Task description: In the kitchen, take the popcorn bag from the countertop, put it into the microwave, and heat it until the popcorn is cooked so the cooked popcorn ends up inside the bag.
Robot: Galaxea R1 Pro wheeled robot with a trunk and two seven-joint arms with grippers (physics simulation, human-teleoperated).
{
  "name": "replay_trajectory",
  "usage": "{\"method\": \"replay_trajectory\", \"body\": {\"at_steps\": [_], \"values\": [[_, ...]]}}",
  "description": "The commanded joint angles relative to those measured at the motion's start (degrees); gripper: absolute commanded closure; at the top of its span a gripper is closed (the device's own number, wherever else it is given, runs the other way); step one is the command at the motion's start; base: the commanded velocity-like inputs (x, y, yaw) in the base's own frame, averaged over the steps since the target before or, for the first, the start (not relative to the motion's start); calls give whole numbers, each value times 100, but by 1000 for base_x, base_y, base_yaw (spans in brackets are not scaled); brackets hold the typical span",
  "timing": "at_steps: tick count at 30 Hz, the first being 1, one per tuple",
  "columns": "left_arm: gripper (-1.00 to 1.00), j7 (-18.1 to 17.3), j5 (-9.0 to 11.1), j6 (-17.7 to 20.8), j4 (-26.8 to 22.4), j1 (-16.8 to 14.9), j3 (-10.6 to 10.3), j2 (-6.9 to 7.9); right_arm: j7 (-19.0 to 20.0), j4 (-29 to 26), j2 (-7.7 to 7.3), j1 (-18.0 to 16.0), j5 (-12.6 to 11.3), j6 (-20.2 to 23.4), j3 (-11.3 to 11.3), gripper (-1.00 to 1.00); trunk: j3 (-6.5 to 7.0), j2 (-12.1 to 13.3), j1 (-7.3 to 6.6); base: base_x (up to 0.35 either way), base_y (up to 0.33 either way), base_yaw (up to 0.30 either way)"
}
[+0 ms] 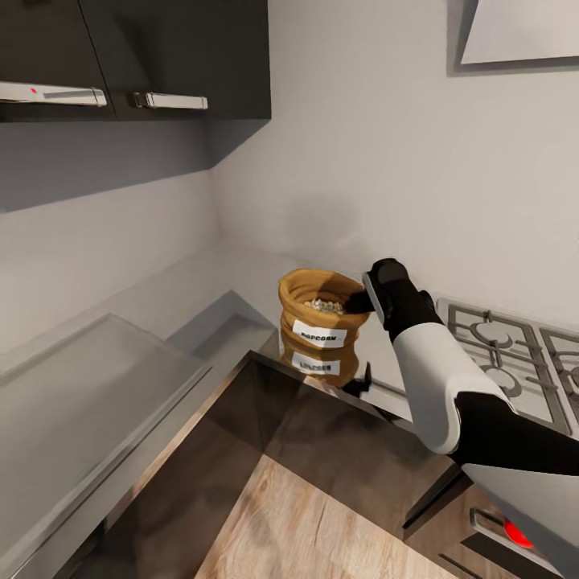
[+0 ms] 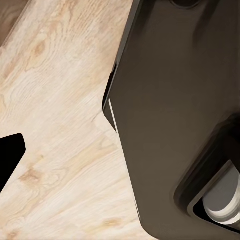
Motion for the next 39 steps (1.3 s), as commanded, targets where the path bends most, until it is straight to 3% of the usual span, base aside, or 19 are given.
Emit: {"method": "replay_trajectory", "body": {"at_steps": [1, 4, 7, 18, 19, 30, 39], "values": [[-100, 13, 14, -19, 2, -3, 8, -2, 14, 49, 6, -1, 16, 14, -53, -100, -7, -3, 1, 0, 0, 0], [-100, 13, 14, -19, 2, -2, 8, -2, 13, 61, -1, -1, 24, 14, -338, -100, -7, -3, 1, 0, 0, 0], [-100, 13, 14, -19, 2, -3, 8, -2, 11, 68, -5, -1, 30, 14, -453, -100, -7, -3, 1, 0, 0, 0], [-100, 13, 14, -19, 2, -3, 8, -2, -47, 42, -8, -1, 47, -271, -490, -100, -7, -3, 1, 0, 0, 0], [-100, 13, 14, -19, 2, -3, 8, -2, -48, 38, -9, -1, 47, -272, -491, 100, -7, -3, 1, 0, 0, 0], [-100, 13, 14, -19, 2, -3, 8, -2, -48, -376, 15, -1, 56, -256, -492, 100, -7, -3, 1, 0, 0, 0], [-100, 13, 14, -19, 2, -3, 8, -2, -43, -604, 16, -1, 61, 14, -502, 100, -7, -3, 1, 0, 0, 0]]}}
